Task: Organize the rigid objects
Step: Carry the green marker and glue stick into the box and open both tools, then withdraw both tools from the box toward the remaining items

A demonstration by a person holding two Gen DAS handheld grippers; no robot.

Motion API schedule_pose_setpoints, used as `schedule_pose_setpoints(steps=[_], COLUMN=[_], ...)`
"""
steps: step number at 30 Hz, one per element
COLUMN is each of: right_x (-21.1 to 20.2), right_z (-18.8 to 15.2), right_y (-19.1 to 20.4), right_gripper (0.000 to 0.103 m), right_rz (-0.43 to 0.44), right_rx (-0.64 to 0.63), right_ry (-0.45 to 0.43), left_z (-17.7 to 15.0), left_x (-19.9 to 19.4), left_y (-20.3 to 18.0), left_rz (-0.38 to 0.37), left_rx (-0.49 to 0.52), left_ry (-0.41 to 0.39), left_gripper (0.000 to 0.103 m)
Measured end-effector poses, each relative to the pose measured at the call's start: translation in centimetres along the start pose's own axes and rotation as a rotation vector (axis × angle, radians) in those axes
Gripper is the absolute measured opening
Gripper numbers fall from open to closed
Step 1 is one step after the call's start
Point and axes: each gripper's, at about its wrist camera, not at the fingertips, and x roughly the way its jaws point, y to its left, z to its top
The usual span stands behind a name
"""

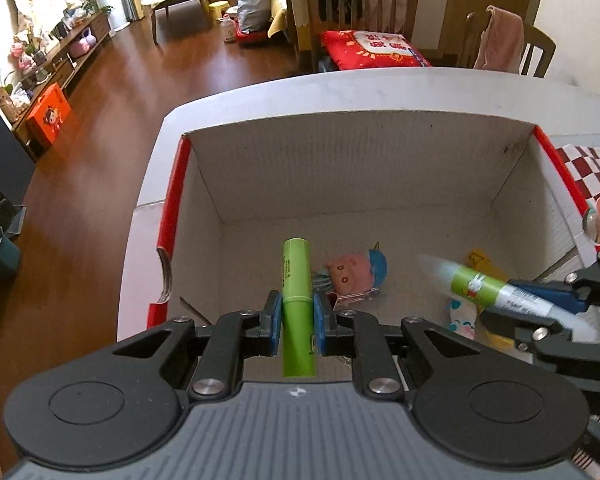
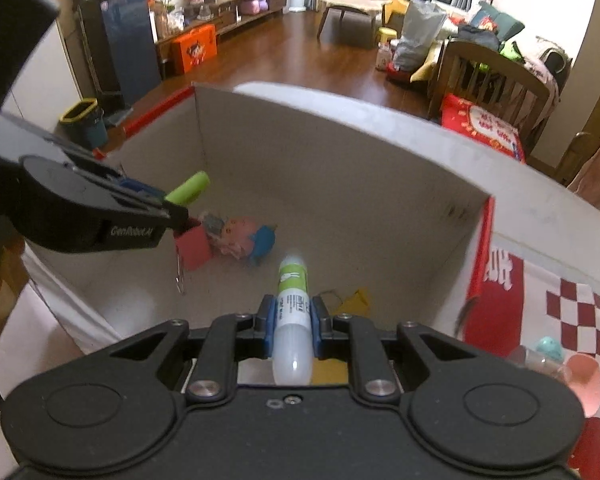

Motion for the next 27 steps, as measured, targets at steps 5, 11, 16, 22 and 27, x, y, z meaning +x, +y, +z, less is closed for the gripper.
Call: schedule_pose_setpoints(steps=[5, 11, 16, 22, 27], right_x=[1.1, 0.8, 0.5, -0.4, -1.5], right_z=[-0.4, -0.7, -0.7, -0.7, -0.9], right_y=[0.4, 0.8, 0.4, -0.1, -0.6], right_gripper=[0.016, 0.02, 0.026, 0.037, 0.043], right_rz=[0.004, 0.008, 0.03, 0.049, 0.067], right_rx=[-0.002, -0.007, 0.011, 0.032, 0.053], right_ry=[0.06, 0.084, 0.085, 0.067, 0.043], left_z=[0.1, -0.2, -0.3, -0.7, -1.2], left_x=[0.3, 0.0, -0.1, -0.6, -1.2], left_y=[-0.7, -0.6, -0.3, -0.2, -0.1], left_rz=[0.001, 0.004, 0.002, -0.002, -0.014], left_rx=[0.027, 0.031, 0.017, -0.005, -0.019], left_ry=[-0.003, -0.006, -0.002, 0.005, 0.009], left_gripper=[0.016, 0.016, 0.016, 0.016, 0.016])
